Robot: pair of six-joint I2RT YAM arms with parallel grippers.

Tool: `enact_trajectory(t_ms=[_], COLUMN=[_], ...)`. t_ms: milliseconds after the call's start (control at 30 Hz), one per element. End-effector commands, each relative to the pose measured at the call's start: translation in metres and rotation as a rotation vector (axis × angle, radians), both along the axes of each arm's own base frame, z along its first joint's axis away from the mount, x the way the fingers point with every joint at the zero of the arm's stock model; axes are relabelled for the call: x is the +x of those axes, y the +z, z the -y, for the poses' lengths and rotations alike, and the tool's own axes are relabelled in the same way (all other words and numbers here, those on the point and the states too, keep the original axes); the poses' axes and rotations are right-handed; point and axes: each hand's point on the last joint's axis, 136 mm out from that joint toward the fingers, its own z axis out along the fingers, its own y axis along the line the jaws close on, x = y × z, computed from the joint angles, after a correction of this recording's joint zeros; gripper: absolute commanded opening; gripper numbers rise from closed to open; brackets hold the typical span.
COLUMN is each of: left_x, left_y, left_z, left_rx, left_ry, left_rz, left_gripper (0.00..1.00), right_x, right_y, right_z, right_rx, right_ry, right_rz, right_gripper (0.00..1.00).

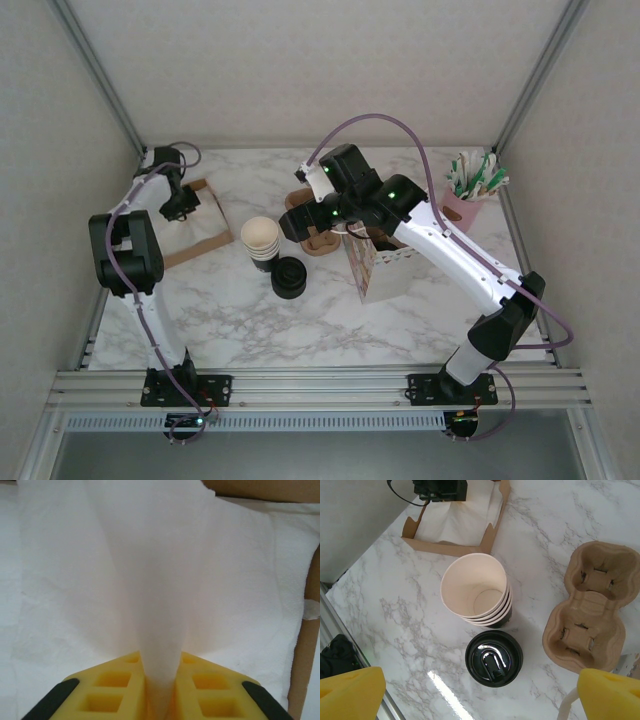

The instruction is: Pack the takeout coffee

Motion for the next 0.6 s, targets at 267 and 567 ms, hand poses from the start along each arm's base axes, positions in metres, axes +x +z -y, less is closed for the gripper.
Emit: enact_trajectory(t_ms=[267, 567], left_x=[0.002, 0.003], left_y=[0.049, 0.072], left_z=[-0.002, -0.002], left_rx=[0.047, 0.051], left_ry=[-0.001, -0.004], left_rz=[0.074, 0.135], left_gripper=[0.11, 0.02], right_x=[-0.002, 0.000], right_y=[0.004, 0.003], right_z=[-0.007, -0.010], right_rx=[-0.005, -0.012], right_ry=[-0.003, -0.005], right_rz=[-0.005, -0.006], right_gripper=[0.99, 0.99])
